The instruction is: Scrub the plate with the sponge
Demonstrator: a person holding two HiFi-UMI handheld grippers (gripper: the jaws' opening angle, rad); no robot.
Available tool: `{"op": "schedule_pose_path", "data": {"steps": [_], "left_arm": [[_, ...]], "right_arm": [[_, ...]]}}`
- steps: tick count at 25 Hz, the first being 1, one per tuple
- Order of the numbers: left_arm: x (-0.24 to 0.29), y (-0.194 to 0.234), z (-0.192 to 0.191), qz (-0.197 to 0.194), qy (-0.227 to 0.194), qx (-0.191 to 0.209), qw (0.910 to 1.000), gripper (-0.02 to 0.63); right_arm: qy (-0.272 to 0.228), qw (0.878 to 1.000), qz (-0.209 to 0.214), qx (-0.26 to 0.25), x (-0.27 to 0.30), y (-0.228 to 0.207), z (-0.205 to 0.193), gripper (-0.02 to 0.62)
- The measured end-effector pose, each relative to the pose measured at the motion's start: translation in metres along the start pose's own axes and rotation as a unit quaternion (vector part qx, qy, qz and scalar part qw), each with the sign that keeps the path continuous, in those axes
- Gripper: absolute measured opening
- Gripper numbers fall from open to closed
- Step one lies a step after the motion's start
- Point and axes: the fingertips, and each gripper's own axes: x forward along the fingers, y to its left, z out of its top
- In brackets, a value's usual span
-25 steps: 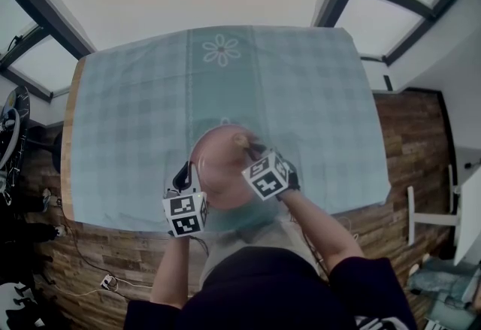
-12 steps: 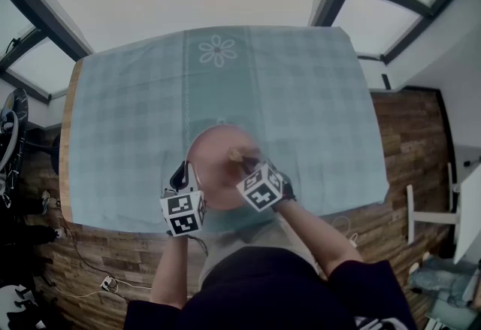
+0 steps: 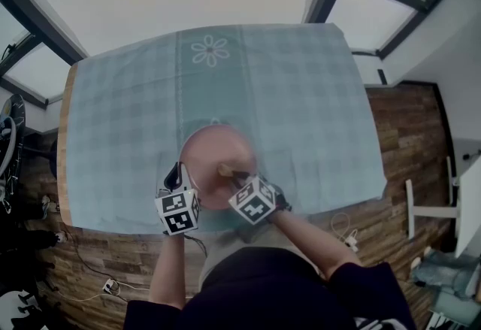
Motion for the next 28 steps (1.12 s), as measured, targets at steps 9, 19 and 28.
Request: {"op": "schedule_pose_path", "data": {"steps": [9, 19, 28], "left_arm": [[0.009, 0.010, -0.014, 0.012, 0.016, -0.027, 0.9994, 0.023], [0.030, 0.021, -0.036, 0.010, 0.040, -0.058, 0.9975, 0.026], [0.040, 0.030, -0.064, 0.010, 0.063, -0.096, 0.9933, 0.028]], "right_arm": [[0.015, 0.999, 0.039, -0.012, 0.000, 0.039, -0.007, 0.054], [0.049, 0.995, 0.082, -0.026, 0.006, 0.075, -0.017, 0.054], [-0.067, 0.993, 0.042, 0.089, -0.039, 0.054, 0.004, 0.054]]}}
